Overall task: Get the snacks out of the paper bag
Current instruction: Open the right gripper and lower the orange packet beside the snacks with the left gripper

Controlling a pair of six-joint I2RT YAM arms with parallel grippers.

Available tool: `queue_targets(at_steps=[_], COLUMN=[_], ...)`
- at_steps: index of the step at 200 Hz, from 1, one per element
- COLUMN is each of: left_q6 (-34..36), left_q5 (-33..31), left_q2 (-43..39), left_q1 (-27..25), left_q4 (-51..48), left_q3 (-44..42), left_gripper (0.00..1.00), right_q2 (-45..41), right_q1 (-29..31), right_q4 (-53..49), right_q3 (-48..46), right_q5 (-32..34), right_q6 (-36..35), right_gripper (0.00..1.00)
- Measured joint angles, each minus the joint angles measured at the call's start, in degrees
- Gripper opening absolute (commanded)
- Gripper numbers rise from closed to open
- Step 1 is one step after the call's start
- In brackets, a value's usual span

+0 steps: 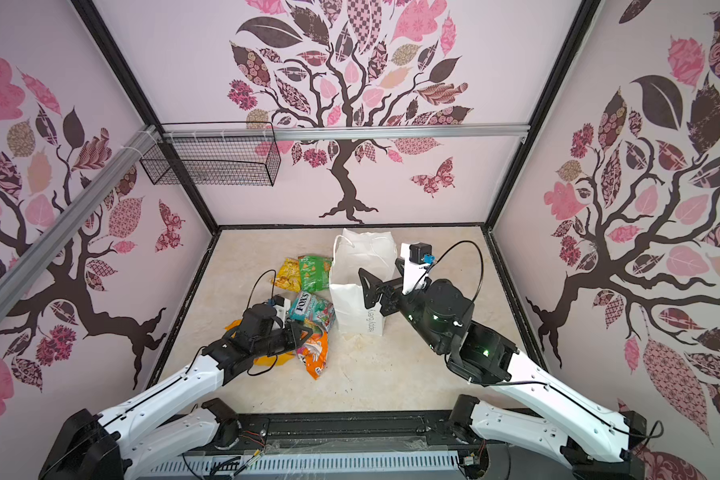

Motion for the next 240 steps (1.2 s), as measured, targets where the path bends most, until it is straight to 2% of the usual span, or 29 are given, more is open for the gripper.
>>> queue_targets(at_steps=[17,53,91,119,156,177,212,220,240], left_q6=[1.14,3.58,6.1,8.22,11.87,15.06,23.76,26.18,32.74], left_q5=[-1.38,-4.79,-7.45,-9.03,-12.7,-17.4,-30.42,-33.33,-40.65], left_q2=[0.15,-0.48,-3.76,-7.23,-13.88,-18.03,-23.1,-23.45,-22.64], left_q1=[0.0,0.0,0.0,-0.02,-0.04,-0.04,-0.04,-0.04,-0.04], left_q4=[0.46,0.61,-1.51,-5.2,-10.32,-12.35,-12.02,-11.26,-9.38], left_q3=[-0.2,-0.44,-0.39,1.09,7.26,11.23,14.71,14.73,14.71], left_gripper=[0.1,0.31,0.45,0.52,0.59,0.61,0.69,0.73,0.9], right_q2=[0.09,0.35,0.35,0.35,0.37,0.59,0.79,0.79,1.16], right_q1=[0.0,0.0,0.0,0.0,-1.16,-4.76,-14.73,-17.11,-23.87], right_q4=[-0.07,-0.26,-0.24,-0.26,-0.76,-2.1,-3.26,-3.23,-3.15], right_q3=[-0.74,-1.05,-1.05,-1.05,-0.9,-0.37,-0.37,-0.42,-1.07], right_q5=[0.0,0.0,0.44,1.51,3.8,4.85,5.75,5.73,4.44], right_q6=[0.2,0.22,0.17,-0.07,-0.76,-0.7,0.07,0.7,2.6], right_gripper=[1.0,1.0,1.0,1.0,1.0,1.0,1.0,1.0,1.0])
